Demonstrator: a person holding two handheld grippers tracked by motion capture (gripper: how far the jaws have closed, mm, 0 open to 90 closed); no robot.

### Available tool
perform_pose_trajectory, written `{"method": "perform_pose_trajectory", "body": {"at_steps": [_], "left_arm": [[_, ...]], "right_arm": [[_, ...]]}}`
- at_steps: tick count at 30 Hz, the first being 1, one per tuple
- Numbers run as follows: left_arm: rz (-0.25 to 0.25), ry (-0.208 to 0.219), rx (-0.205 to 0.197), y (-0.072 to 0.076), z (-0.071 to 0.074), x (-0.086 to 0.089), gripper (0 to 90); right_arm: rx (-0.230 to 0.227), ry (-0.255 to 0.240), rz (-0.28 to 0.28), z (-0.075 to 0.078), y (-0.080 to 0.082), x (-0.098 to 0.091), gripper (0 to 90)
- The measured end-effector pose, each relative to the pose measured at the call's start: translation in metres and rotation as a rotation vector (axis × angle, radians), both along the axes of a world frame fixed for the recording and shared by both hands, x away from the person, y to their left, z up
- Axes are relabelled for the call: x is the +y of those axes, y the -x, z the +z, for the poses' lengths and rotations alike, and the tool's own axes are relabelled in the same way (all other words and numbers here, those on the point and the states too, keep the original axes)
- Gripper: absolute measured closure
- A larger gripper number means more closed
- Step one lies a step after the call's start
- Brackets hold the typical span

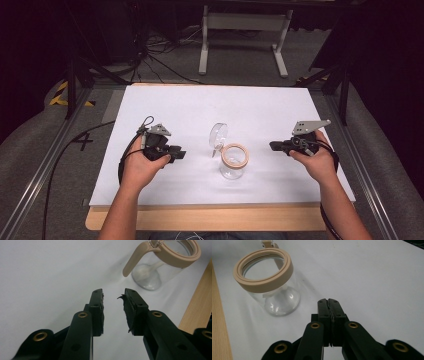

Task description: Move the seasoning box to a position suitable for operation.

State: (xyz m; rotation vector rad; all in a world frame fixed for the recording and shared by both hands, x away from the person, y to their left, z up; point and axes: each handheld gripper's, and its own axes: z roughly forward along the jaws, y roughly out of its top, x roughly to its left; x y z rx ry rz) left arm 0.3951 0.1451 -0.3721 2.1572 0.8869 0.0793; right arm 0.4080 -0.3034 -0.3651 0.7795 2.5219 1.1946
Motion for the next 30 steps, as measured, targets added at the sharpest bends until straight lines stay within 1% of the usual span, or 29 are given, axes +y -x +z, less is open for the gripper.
{"method": "perform_pose_trajectory", "body": {"at_steps": [2, 3, 5, 6, 7, 9, 11, 12, 15, 16, 17, 18, 19, 21, 22, 23, 24, 26, 27, 30], "left_arm": [[0.010, -0.020, 0.001, 0.000, -0.001, -0.001, 71.5], [0.006, -0.031, -0.003, 0.000, -0.001, -0.001, 72.2], [0.006, -0.040, -0.011, 0.000, -0.001, 0.000, 75.0], [0.007, -0.029, -0.010, 0.000, 0.000, 0.000, 75.7], [0.013, -0.010, -0.006, -0.001, 0.001, 0.001, 76.7], [0.003, 0.001, -0.012, -0.002, 0.003, 0.002, 79.1], [0.006, -0.004, -0.026, -0.002, 0.005, 0.000, 80.7], [-0.006, -0.008, -0.032, -0.003, 0.007, 0.000, 81.2], [-0.001, 0.017, -0.034, -0.003, 0.012, -0.005, 83.0], [-0.002, 0.015, -0.041, -0.003, 0.014, -0.006, 83.5], [-0.008, 0.005, -0.047, -0.003, 0.016, -0.007, 83.7], [-0.010, 0.009, -0.047, -0.003, 0.018, -0.009, 84.0], [-0.022, 0.002, -0.053, -0.004, 0.020, -0.009, 84.1], [-0.008, 0.007, -0.066, -0.003, 0.023, -0.012, 84.6], [-0.013, 0.004, -0.066, -0.003, 0.025, -0.011, 84.9], [-0.010, 0.015, -0.071, -0.003, 0.026, -0.012, 85.2], [-0.004, 0.021, -0.072, -0.003, 0.026, -0.013, 85.5], [0.003, 0.017, -0.070, -0.002, 0.025, -0.015, 85.7], [-0.005, 0.012, -0.073, -0.002, 0.025, -0.014, 85.7], [0.001, 0.029, -0.067, -0.001, 0.023, -0.014, 86.0]], "right_arm": [[-0.013, -0.007, -0.004, 0.000, 0.001, 0.000, 89.6], [-0.024, -0.019, -0.010, 0.001, 0.001, -0.001, 89.7], [-0.029, -0.043, -0.027, 0.002, 0.002, -0.002, 89.8], [-0.026, -0.052, -0.028, 0.002, 0.002, -0.003, 89.8], [-0.019, -0.055, -0.024, 0.002, 0.002, -0.003, 89.8], [-0.008, -0.047, -0.015, 0.000, 0.002, -0.003, 89.8], [-0.001, -0.043, -0.004, -0.001, 0.002, -0.002, 89.8], [0.009, -0.045, 0.002, -0.001, 0.002, -0.001, 89.8], [0.032, -0.060, 0.007, -0.001, 0.003, 0.001, 89.8], [0.030, -0.060, 0.011, 0.000, 0.004, 0.002, 89.8], [0.029, -0.061, 0.011, 0.001, 0.005, 0.002, 89.8], [0.026, -0.058, 0.010, 0.003, 0.006, 0.003, 89.8], [0.022, -0.060, 0.011, 0.004, 0.007, 0.002, 89.8], [0.020, -0.067, 0.008, 0.006, 0.008, 0.002, 89.8], [0.022, -0.070, 0.006, 0.006, 0.008, 0.002, 89.8], [0.024, -0.073, 0.004, 0.006, 0.008, 0.002, 89.8], [0.028, -0.070, 0.006, 0.005, 0.008, 0.003, 89.8], [0.037, -0.066, 0.012, 0.003, 0.008, 0.005, 89.8], [0.040, -0.062, 0.017, 0.001, 0.007, 0.007, 89.8], [0.037, -0.058, 0.026, -0.002, 0.007, 0.011, 89.8]]}}
